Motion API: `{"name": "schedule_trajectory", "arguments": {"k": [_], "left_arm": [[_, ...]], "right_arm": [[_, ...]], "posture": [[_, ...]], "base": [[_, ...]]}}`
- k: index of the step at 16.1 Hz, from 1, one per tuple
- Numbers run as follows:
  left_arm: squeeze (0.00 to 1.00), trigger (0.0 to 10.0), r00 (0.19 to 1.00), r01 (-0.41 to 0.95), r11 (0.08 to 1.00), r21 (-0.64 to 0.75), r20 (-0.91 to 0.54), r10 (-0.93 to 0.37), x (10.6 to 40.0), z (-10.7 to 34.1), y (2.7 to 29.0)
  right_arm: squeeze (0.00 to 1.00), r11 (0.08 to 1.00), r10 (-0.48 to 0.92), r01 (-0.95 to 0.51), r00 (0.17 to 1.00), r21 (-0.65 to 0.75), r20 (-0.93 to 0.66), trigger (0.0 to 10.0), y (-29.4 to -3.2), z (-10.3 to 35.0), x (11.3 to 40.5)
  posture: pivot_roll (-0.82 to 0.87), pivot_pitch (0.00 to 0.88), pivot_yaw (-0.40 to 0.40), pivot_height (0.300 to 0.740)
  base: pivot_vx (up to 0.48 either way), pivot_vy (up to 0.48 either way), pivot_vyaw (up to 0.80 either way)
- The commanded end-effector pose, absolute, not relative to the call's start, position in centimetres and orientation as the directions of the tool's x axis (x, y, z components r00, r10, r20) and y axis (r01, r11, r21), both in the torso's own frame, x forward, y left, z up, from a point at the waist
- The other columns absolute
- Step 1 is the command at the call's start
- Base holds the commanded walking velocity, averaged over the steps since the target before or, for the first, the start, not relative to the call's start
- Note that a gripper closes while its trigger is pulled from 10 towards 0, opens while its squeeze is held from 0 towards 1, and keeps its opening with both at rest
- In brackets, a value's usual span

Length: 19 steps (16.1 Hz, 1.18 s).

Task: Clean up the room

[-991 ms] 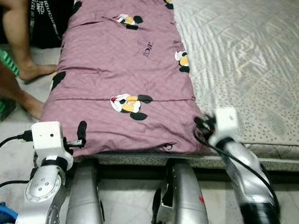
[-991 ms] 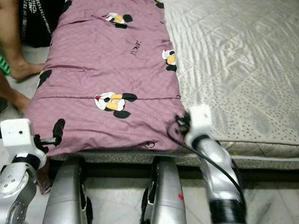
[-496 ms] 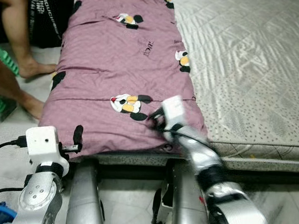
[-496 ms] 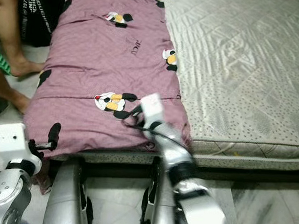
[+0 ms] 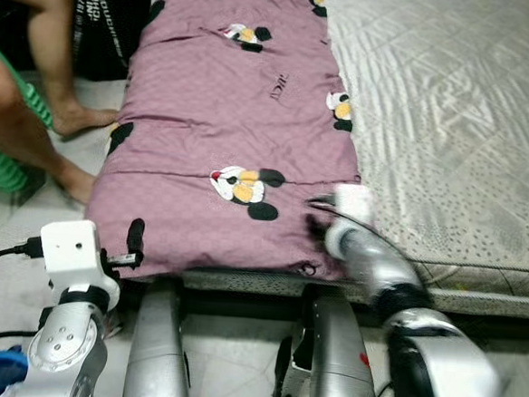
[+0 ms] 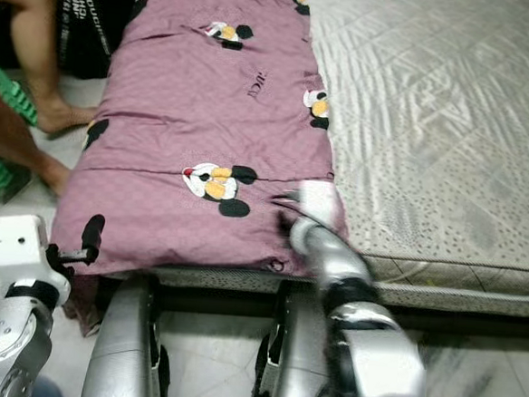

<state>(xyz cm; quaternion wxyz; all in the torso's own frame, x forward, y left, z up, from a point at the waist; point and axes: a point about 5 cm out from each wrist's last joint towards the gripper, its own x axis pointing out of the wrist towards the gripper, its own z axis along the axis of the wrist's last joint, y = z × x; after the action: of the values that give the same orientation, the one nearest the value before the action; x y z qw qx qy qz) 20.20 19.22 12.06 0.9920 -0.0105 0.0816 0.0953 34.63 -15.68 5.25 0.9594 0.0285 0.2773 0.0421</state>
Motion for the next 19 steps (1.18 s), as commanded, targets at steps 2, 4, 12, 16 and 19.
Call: {"name": "schedule_trajectory", "arguments": {"k": [2, 4, 12, 16, 19], "left_arm": [[0.0, 10.0, 0.967, -0.178, 0.984, -0.013, -0.185, 0.173, 20.4, 11.5, 18.9], [0.0, 10.0, 0.965, -0.19, 0.981, -0.029, -0.189, 0.181, 20.3, 11.2, 19.1], [0.0, 10.0, 0.979, -0.165, 0.982, -0.097, -0.139, 0.151, 21.3, 10.8, 18.3], [0.0, 10.0, 0.983, -0.15, 0.982, -0.113, -0.12, 0.136, 22.1, 10.7, 18.0], [0.0, 10.0, 0.985, -0.15, 0.981, -0.122, -0.109, 0.137, 22.4, 10.7, 17.9]], "right_arm": [[1.0, 0.994, -0.008, 0.073, 0.775, 0.076, -0.632, 10.0, -19.7, 2.1, 31.6], [1.0, 0.999, -0.025, 0.039, 0.846, 0.016, -0.533, 10.0, -21.2, 2.5, 30.4], [0.0, 0.965, 0.263, -0.263, 0.965, 0.002, 0.014, 10.0, -15.4, 12.0, 28.7], [0.0, 0.95, 0.305, -0.309, 0.949, 0.037, 0.076, 10.0, -13.8, 13.8, 29.1], [0.0, 0.95, 0.307, -0.31, 0.95, 0.047, 0.061, 10.0, -14.0, 13.8, 29.1]], "posture": [[0.12, 0.178, -0.03, 0.538], [0.09, 0.157, -0.021, 0.538], [0.02, 0.066, -0.018, 0.538], [0.01, 0.048, -0.033, 0.572], [0.01, 0.046, -0.038, 0.597]], "base": [[0.0, 0.0, 0.0], [0.0, 0.0, 0.0], [0.0, 0.0, 0.0], [0.0, 0.0, 0.0], [0.0, 0.0, 0.0]]}}
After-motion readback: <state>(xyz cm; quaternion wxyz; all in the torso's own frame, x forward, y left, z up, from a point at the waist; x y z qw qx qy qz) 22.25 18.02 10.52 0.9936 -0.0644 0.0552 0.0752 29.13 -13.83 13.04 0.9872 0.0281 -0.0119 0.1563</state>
